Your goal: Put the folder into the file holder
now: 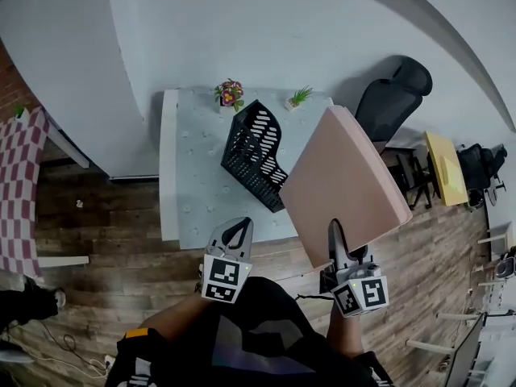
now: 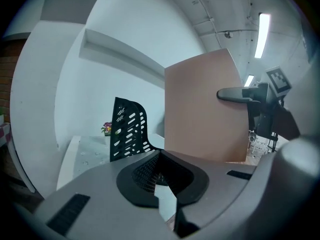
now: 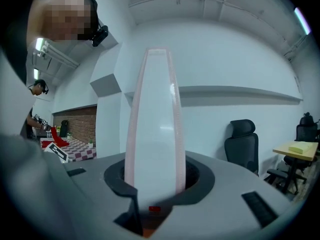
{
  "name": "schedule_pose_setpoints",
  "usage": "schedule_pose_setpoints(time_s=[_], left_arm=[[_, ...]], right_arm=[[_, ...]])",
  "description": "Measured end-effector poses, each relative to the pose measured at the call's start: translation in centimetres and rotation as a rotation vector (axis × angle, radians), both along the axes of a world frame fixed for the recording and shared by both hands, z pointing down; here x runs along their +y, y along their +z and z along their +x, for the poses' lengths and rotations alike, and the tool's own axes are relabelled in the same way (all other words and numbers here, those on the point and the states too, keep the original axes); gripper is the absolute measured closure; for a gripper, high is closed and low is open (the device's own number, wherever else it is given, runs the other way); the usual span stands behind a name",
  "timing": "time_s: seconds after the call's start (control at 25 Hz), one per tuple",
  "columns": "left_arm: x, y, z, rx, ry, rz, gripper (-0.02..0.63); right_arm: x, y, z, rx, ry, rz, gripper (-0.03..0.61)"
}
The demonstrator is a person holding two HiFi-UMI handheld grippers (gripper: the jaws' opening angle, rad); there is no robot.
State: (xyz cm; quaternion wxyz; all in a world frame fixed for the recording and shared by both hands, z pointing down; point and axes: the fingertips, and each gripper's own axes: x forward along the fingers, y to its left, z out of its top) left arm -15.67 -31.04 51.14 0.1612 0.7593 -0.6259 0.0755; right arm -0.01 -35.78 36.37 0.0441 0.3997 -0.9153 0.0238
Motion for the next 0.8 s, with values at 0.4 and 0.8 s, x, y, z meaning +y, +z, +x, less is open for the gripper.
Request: schedule_pose_setpoints(time_s=[0.4,0.8], left_arm=[[-1.0,0.0,-3.7,-0.032,-0.106,-0.001,0.607],[-4.2,-0.4,-4.9,-0.069,-0.277,-0.032,0.607]], right_arm=[[-3.1,-0.3,-3.2,-0.032,-0.103,0.027,0.436],[-8.6,0.3,-7.2,-0.070,-0.320,0.030,0.436]])
